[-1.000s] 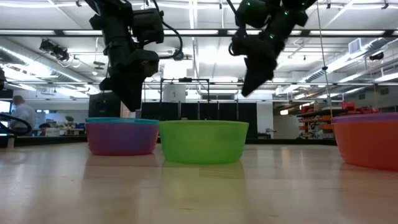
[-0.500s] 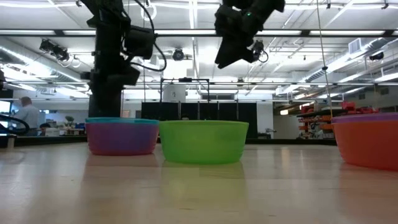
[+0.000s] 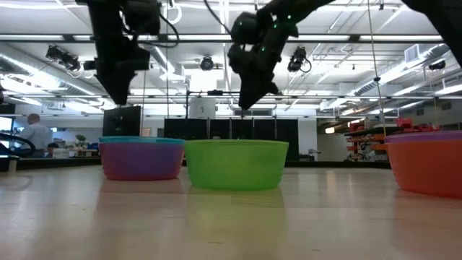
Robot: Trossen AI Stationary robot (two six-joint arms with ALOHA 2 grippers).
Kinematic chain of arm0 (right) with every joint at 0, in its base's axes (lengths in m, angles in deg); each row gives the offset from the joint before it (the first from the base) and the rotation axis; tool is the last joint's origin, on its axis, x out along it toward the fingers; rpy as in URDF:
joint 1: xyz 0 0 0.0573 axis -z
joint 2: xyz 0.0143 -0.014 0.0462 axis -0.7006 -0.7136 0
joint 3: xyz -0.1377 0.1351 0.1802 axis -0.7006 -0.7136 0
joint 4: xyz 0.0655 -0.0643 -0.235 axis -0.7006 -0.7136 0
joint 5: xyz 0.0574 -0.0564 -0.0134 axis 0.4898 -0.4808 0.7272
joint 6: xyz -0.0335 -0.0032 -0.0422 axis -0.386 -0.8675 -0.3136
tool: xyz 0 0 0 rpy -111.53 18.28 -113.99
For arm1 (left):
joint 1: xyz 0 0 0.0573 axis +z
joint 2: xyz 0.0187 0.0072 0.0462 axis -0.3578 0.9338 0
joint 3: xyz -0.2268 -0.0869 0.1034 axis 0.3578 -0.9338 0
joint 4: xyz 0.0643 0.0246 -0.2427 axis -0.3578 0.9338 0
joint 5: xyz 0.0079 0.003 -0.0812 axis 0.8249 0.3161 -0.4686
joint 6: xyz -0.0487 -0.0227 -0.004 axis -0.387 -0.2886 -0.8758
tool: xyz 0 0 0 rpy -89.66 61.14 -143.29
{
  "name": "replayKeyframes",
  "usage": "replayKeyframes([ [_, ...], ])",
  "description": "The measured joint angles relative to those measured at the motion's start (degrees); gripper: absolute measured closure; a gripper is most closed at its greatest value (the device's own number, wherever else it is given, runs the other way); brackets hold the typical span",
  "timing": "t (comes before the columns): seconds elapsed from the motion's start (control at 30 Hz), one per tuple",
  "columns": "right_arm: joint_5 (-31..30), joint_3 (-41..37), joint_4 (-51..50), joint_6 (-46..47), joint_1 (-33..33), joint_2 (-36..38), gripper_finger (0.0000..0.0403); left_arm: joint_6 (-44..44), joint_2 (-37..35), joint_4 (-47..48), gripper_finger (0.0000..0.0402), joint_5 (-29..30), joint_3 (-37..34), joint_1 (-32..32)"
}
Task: Nest bowls inside each other
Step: Stack the yellow bowl on the green bowl
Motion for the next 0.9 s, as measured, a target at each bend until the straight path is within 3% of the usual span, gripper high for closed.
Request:
replayKeyframes([
  [0.33, -0.01, 0.00, -0.21, -1.73, 2.23, -4.66, 0.0268, -1.73, -8.47, 0.52, 0.0315, 0.37, 0.00, -2.99],
  [0.7, 0.06, 0.00, 0.09, -2.56, 2.69, -10.05, 0.0265, -2.82, -9.27, 0.79, 0.0315, 1.19, -0.02, -4.54],
  [0.9, 2.94, -0.06, 1.41, -2.16, 2.73, -11.34, 0.0266, -2.84, -9.27, 0.81, 0.0314, 1.21, -0.01, -4.54],
])
